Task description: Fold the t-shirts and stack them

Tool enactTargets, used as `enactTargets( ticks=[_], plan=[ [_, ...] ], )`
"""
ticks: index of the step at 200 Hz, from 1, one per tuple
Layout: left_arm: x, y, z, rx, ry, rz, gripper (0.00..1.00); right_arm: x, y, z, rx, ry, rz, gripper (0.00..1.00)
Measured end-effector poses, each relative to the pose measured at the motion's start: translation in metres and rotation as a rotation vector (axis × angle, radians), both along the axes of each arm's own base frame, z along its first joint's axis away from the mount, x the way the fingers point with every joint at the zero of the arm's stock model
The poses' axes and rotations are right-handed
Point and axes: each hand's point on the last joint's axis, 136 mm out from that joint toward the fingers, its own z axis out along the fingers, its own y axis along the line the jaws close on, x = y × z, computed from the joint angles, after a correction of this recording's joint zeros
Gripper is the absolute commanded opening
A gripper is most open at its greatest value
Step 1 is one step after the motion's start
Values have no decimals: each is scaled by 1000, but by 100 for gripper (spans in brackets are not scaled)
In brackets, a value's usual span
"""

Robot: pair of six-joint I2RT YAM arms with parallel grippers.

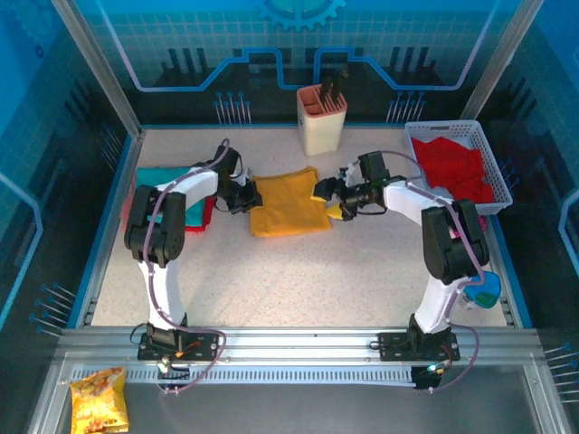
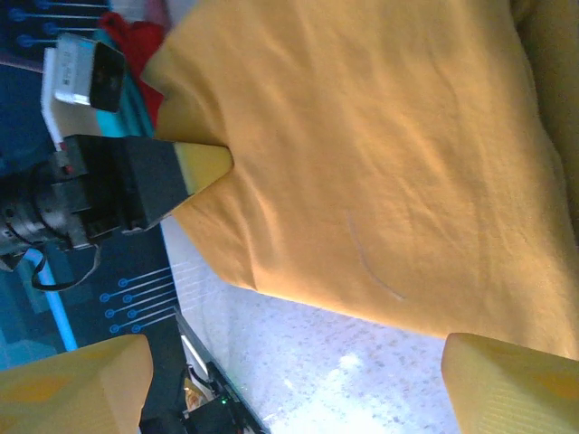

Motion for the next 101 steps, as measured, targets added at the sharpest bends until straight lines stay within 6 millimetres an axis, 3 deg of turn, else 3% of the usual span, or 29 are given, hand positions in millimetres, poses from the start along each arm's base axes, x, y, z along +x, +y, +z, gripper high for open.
enactTargets(
  ticks=[37,61,101],
  plan=[
    [-4,20,62,123,-102,-13,0,-4,-1,40,-10,-108,44,85],
    [-8,35,97,205,-147,-19,0,-9,-4,43,-26,-115,59,85],
    [-24,74,126,356,-141,-33,0,-13,-6,39,-41,-103,65,84]
  ],
)
